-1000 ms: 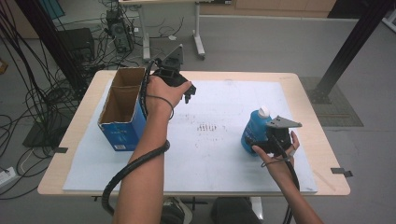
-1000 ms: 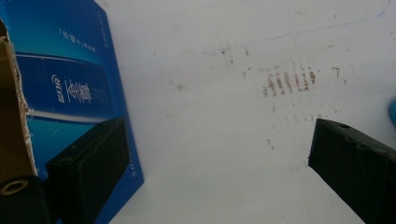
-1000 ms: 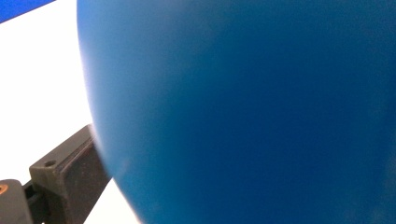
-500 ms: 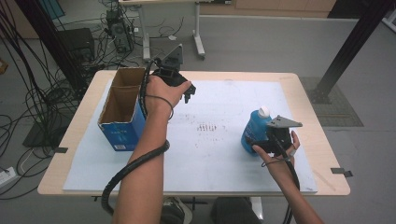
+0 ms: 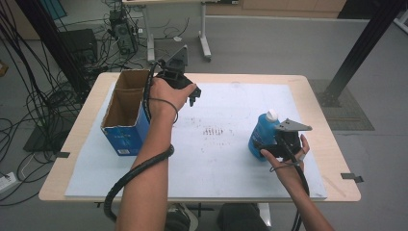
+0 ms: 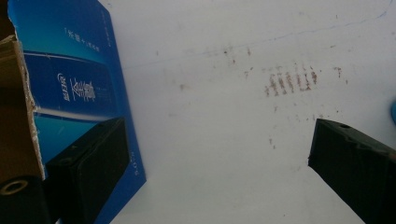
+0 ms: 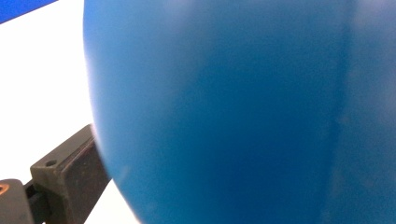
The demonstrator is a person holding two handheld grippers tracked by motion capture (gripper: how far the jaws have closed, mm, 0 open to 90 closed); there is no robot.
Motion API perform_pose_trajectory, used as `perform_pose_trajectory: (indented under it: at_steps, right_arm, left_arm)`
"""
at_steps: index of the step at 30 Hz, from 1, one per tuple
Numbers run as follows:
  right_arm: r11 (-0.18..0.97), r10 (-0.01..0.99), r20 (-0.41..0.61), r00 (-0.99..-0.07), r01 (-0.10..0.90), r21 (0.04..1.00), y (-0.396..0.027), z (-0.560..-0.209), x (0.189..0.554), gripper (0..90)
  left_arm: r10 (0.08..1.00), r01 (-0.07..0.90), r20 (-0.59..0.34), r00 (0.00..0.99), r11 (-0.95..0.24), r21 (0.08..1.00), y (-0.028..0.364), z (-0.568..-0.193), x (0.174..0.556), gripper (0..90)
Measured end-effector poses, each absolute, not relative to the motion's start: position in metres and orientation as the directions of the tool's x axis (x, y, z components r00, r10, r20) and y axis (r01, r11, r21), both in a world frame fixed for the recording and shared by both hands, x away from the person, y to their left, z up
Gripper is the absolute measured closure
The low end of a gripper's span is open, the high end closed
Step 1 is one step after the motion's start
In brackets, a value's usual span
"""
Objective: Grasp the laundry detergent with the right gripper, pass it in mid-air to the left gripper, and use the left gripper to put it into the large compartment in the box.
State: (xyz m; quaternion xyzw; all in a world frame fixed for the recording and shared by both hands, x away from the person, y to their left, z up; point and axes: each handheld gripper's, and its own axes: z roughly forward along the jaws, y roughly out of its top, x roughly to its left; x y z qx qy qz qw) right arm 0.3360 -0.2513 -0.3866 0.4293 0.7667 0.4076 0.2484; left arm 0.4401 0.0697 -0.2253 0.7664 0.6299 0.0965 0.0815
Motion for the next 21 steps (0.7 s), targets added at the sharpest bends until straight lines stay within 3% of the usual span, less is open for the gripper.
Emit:
perform_pose_trajectory:
  at_steps: [21]
  right_arm:
    - [0.304, 0.861, -0.036, -0.508, 0.456, 0.837, -0.2523, -0.3856, 0.336, 2.0]
  left_arm:
    - [0.981, 0.949, 0.045, 0.19, -0.195, 0.247, 0.068, -0.224, 0.441, 5.8]
